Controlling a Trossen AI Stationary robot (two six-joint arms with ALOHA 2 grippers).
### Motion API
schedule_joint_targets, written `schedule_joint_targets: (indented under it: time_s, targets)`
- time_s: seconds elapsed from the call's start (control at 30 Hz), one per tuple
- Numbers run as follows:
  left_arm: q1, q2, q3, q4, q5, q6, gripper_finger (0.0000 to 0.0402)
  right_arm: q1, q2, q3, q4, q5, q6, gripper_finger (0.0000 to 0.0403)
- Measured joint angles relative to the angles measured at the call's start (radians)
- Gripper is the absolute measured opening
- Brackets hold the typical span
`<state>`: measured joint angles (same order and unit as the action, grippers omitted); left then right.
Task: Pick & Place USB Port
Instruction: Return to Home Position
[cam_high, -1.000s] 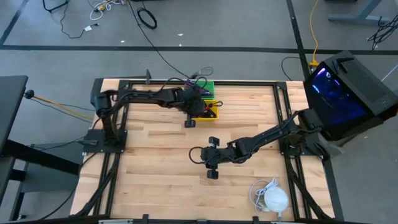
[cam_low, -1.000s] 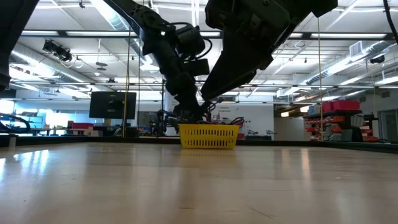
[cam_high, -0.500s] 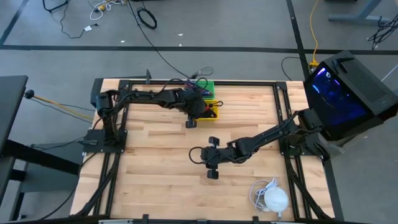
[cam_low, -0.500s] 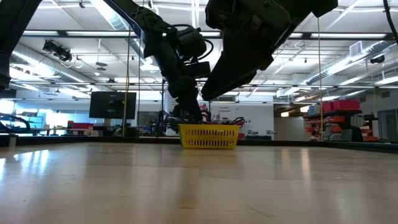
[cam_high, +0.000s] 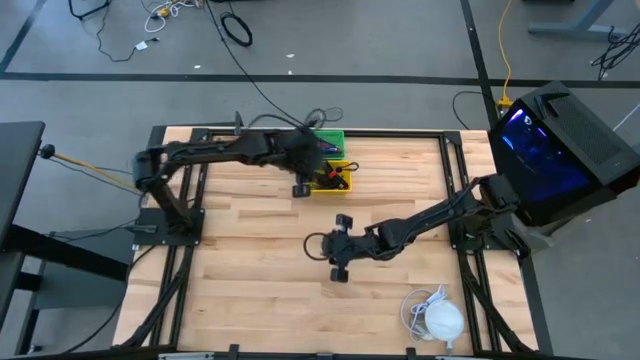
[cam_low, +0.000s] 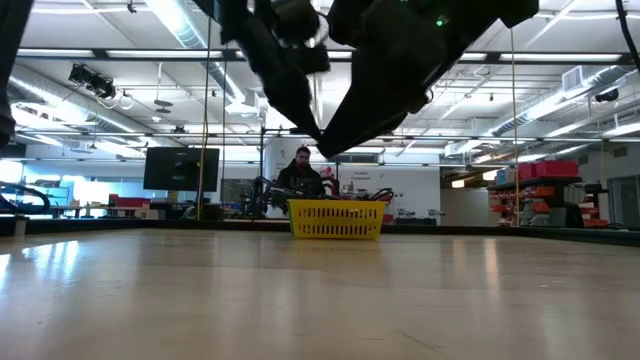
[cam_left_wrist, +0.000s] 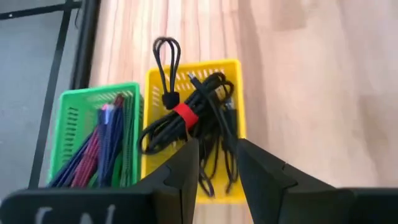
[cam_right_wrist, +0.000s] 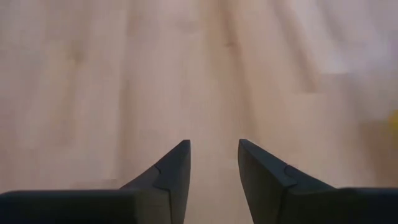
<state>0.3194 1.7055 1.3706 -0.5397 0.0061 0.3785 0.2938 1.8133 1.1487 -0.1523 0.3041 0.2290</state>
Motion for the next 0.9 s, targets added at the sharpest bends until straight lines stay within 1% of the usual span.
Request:
schedule_joint_targets:
  time_s: [0.1,0.17,0.33,0.43,0.57,0.67,0.77,0.83,0.9]
  targets:
    - [0.024,-0.095,-0.003,-0.038,0.061,-0.001,0.0115,-0.029,-0.015,0.000,-0.006,0.087,-0.052,0.0134]
    - [0.052,-0.163,-0.017,-0.079,0.133,-0.002,0.0115,-0.059,-0.039,0.000,-0.003,0.103,-0.091,0.0131]
    - [0.127,-0.309,-0.068,-0.193,0.278,-0.033,0.0115,-0.146,-0.136,0.000,-0.013,-0.002,-0.228,0.0117]
    - [0.172,-0.408,-0.144,-0.221,0.344,-0.043,0.0115,-0.218,-0.209,0.000,-0.016,-0.055,-0.287,0.0109]
    - [0.220,-0.562,-0.281,-0.214,0.349,-0.054,0.0115,-0.332,-0.299,-0.001,-0.062,-0.129,-0.320,0.0100]
    - [0.249,-0.703,-0.399,-0.177,0.353,-0.079,0.0115,-0.419,-0.371,-0.040,-0.055,-0.179,-0.339,0.0094]
    - [0.256,-0.851,-0.508,-0.149,0.364,-0.120,0.0115,-0.503,-0.452,-0.143,0.015,-0.249,-0.326,0.0087]
    - [0.255,-0.950,-0.569,-0.149,0.363,-0.146,0.0115,-0.553,-0.515,-0.240,0.107,-0.301,-0.285,0.0083]
    - [0.254,-1.044,-0.619,-0.147,0.355,-0.169,0.0115,-0.583,-0.578,-0.342,0.221,-0.326,-0.242,0.0079]
